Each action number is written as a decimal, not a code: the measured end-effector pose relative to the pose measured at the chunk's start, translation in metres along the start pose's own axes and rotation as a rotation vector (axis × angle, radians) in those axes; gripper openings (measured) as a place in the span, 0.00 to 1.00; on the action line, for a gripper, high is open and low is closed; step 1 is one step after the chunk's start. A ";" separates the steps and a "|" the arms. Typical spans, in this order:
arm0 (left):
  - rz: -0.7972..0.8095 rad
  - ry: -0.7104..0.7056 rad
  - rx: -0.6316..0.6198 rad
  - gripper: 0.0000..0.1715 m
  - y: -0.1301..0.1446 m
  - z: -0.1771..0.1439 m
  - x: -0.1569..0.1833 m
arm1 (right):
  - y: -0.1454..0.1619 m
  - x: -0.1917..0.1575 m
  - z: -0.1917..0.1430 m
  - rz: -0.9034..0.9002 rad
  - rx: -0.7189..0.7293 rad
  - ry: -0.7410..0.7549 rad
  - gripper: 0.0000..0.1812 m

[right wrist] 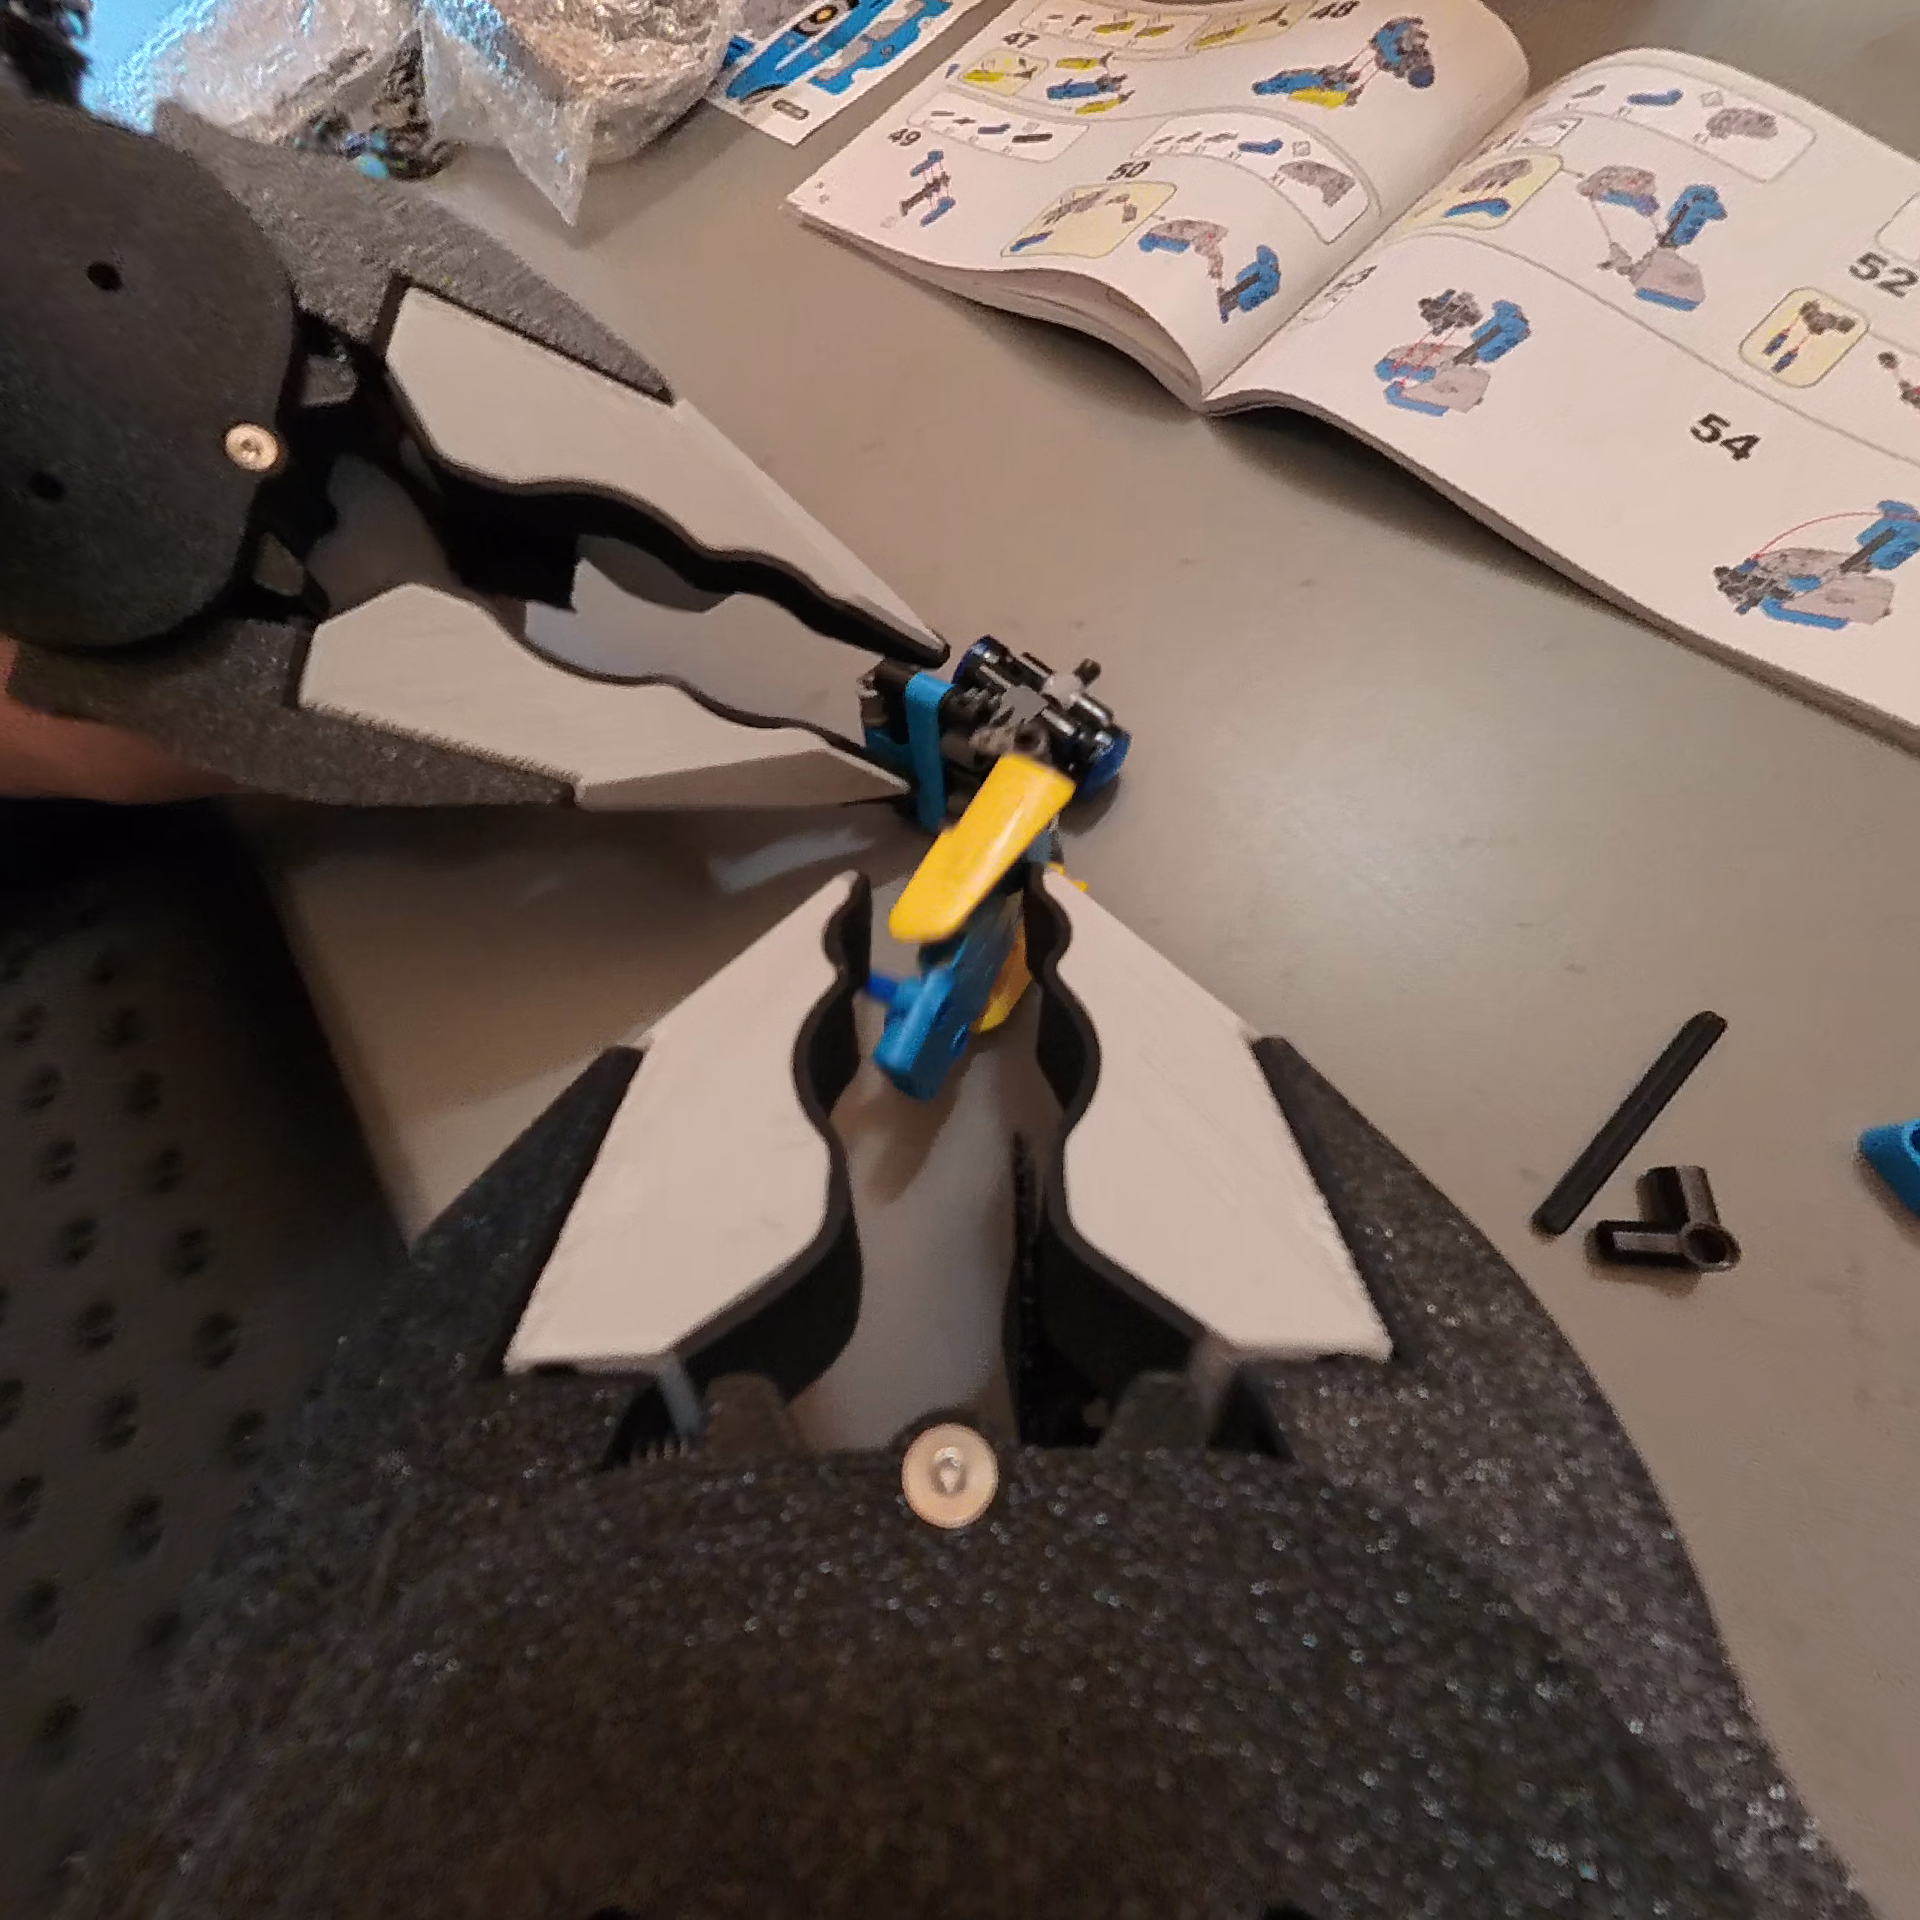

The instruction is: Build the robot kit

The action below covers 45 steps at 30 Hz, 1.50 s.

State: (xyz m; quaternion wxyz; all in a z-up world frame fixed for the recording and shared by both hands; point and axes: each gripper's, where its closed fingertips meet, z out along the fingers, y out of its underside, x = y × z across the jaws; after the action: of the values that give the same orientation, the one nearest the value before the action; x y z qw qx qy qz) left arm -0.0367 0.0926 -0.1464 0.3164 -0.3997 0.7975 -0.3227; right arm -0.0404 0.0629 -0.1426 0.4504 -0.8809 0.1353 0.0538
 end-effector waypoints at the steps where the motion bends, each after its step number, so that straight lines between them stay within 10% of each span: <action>1: 0.006 0.000 0.002 0.14 -0.001 0.000 0.002 | 0.000 0.001 0.001 0.019 0.003 -0.004 0.16; 22: 0.069 -0.027 0.101 0.14 -0.018 -0.006 0.009 | -0.012 0.024 -0.014 0.034 0.057 0.020 0.19; 30: -0.126 0.169 0.167 0.14 -0.026 -0.007 0.001 | -0.036 0.008 -0.028 -0.189 0.055 -0.483 0.21; 45: 0.118 0.117 0.107 0.05 -0.021 0.004 0.015 | -0.016 0.017 -0.008 -0.236 0.008 -0.426 0.08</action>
State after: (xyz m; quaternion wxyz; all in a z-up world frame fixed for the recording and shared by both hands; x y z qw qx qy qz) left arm -0.0317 0.0694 -0.1361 0.3087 -0.3150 0.8184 -0.3684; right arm -0.0198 0.0626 -0.1291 0.4756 -0.8575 -0.0665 0.1846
